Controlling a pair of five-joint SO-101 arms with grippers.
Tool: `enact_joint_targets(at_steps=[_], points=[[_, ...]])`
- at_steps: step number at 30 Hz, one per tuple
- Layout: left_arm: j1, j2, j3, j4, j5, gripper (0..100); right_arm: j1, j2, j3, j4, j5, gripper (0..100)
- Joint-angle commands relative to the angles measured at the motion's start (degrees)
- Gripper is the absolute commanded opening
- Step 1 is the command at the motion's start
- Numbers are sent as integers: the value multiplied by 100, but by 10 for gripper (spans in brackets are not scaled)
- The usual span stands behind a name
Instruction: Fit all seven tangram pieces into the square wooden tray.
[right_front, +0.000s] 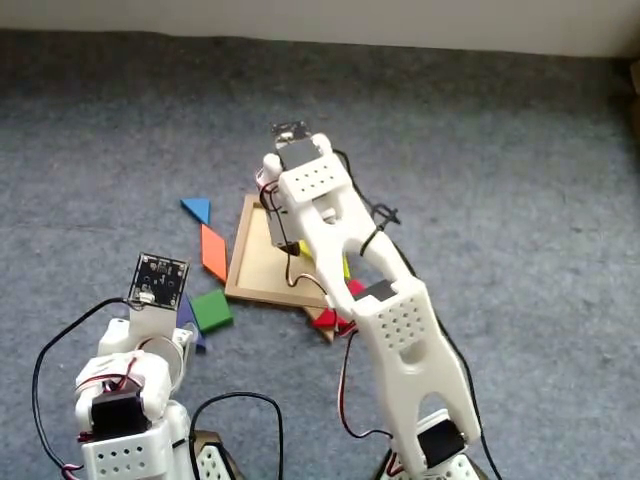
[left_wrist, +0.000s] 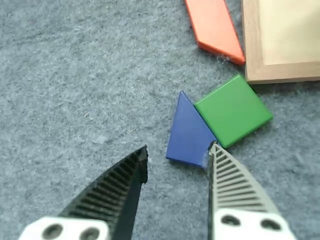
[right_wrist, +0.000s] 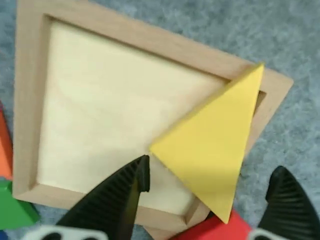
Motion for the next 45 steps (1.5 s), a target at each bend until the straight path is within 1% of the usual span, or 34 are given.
enact_joint_targets(at_steps=[1,2,4,6,8,10,14,19,22,25,27,29,34,40,45], points=[[-75,-4,-31,0,-35,207,-207,-171,-787,409,-35,350],[-75,-4,-31,0,-35,207,-215,-180,-936,426,18,350],[-75,-4,-31,0,-35,207,-163,-215,-1200,426,387,328],[-75,-4,-31,0,-35,207,-13,-303,-1156,426,730,255],[-75,-4,-31,0,-35,207,180,-400,-1077,426,914,169],[-75,-4,-31,0,-35,207,356,-479,-1059,418,1029,104],[-75,-4,-31,0,-35,207,725,-505,-1051,418,1292,58],[-75,-4,-31,0,-35,207,1086,-470,-1033,418,1327,13],[-75,-4,-31,0,-35,207,1138,-295,-769,418,1327,5],[-75,-4,-31,0,-35,207,1007,-127,-400,418,1363,5],[-75,-4,-31,0,-35,207,884,-101,-198,418,1644,5],[-75,-4,-31,0,-35,207,760,-101,-75,418,1749,5],[-75,-4,-31,0,-35,207,576,-92,-22,418,1758,5],[-66,-4,-31,0,-35,207,585,-110,-48,426,1741,5],[-57,-4,-31,0,-35,207,444,-734,-31,418,1741,5]])
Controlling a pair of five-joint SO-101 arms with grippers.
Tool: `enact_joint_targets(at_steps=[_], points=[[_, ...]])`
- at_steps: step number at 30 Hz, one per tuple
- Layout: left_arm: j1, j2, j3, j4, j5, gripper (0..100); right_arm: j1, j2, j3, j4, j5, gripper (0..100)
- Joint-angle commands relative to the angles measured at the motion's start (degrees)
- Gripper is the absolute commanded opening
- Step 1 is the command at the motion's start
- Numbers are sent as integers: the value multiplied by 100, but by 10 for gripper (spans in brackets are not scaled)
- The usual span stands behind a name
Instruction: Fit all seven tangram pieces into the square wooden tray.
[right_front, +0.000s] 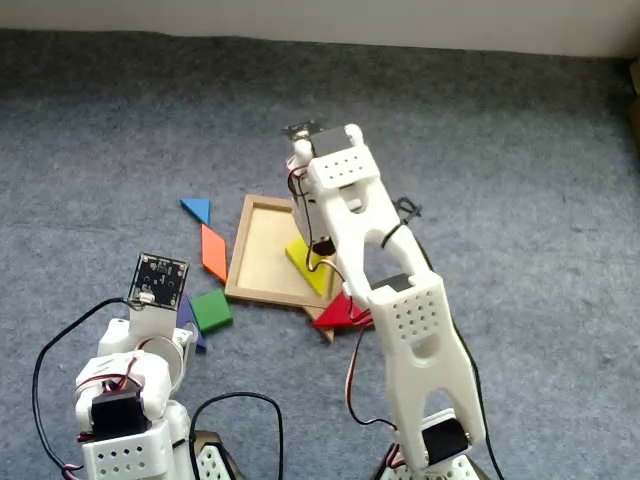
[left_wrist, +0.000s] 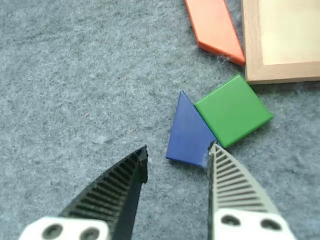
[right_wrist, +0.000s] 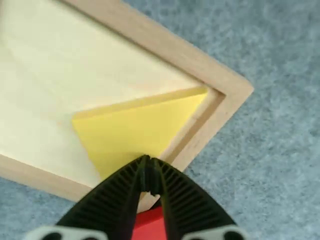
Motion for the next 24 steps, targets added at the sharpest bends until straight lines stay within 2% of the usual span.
enact_joint_targets(at_steps=[1,5,10,15,24], points=[[-57,-4,-31,0,-35,207,-259,-840,-40,110,35,5],[-57,-4,-31,0,-35,207,-514,-875,-31,22,35,5],[-48,-4,-31,0,-35,207,-523,-110,-48,-31,35,5],[-66,-4,-31,0,-35,207,-154,259,-84,110,53,5],[-75,-4,-31,0,-35,207,418,-321,-31,119,62,5]])
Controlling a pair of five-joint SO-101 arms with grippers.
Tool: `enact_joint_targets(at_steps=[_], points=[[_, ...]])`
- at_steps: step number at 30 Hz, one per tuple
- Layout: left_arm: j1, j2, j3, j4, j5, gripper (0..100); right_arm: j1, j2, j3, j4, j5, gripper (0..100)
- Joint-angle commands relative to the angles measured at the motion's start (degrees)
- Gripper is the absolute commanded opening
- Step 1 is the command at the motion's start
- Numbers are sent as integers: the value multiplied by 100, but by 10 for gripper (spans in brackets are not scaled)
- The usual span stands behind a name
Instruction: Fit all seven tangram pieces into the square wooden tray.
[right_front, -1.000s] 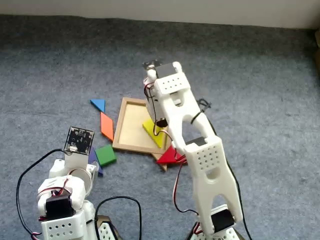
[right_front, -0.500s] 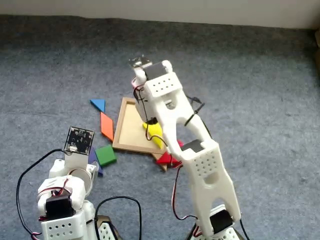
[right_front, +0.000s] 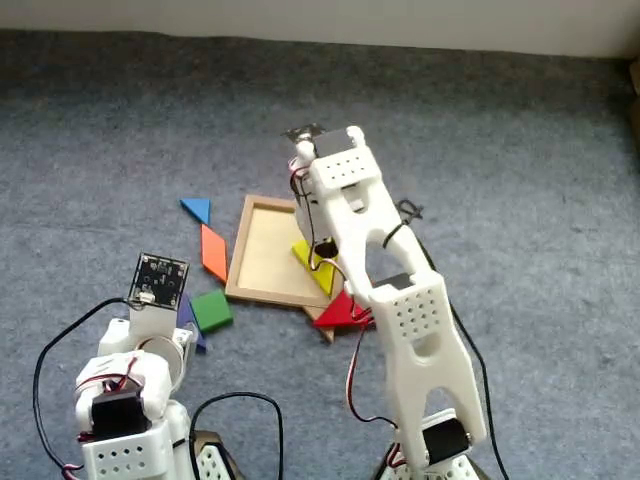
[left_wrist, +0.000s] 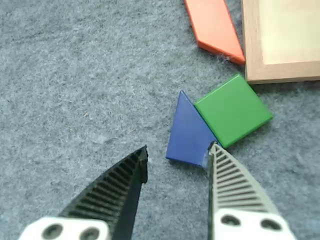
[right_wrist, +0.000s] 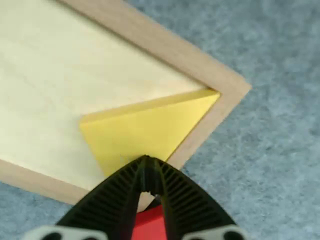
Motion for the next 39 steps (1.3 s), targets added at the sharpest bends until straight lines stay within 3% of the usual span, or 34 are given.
enact_joint_targets(at_steps=[1,6,12,17,24,29,34,39], points=[[-75,4,-31,0,-35,207,242,-585,-13,110,44,5],[-75,4,-31,0,-35,207,189,-1499,444,119,44,5],[-75,4,-31,-53,-35,207,-57,-3371,2237,84,62,5],[-84,4,154,-360,-26,207,-207,-4848,3767,-119,712,5],[-84,4,154,-369,-18,207,-92,-6659,6659,-1789,1477,5],[-84,4,154,-369,-18,207,-92,-7697,8602,-3679,1688,5],[-84,4,154,-369,-18,207,-92,-7829,9833,-5385,1081,5],[-84,4,154,-369,-18,207,-92,-7424,10079,-5991,615,5]])
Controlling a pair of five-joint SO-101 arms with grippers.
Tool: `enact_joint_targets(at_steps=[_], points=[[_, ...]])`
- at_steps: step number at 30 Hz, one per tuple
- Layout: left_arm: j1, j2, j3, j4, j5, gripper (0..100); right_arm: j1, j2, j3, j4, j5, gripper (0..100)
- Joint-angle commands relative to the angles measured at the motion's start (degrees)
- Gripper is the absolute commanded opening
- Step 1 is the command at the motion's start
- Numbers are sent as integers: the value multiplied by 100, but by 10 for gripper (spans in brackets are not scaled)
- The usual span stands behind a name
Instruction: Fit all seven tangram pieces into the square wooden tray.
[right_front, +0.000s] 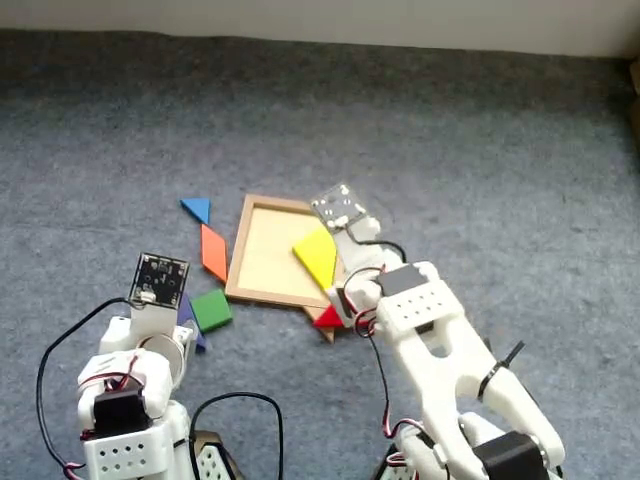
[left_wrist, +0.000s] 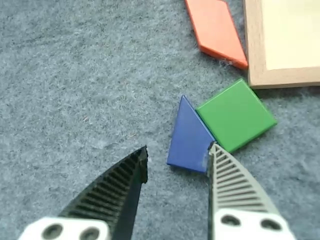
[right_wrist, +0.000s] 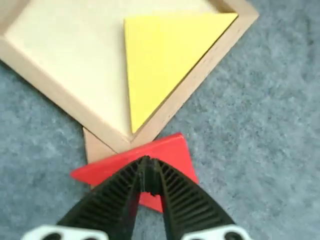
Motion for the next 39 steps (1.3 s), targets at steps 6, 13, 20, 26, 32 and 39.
enact_joint_targets(at_steps=[6,13,20,26,32,39], points=[[-84,-4,-40,-97,-18,206,198,1077,-646,-514,-404,5],[-75,-4,-40,-97,-18,204,875,1631,-954,-479,-378,5],[-75,-4,-40,-97,-18,204,1385,1464,-1314,330,-114,5],[-75,-4,-40,-97,-18,204,1508,163,-1604,1341,633,5],[-84,-4,-40,-97,-18,204,1710,-286,-1437,1218,976,5],[-84,-4,-40,-88,-26,204,2571,1112,-1402,453,985,5]])
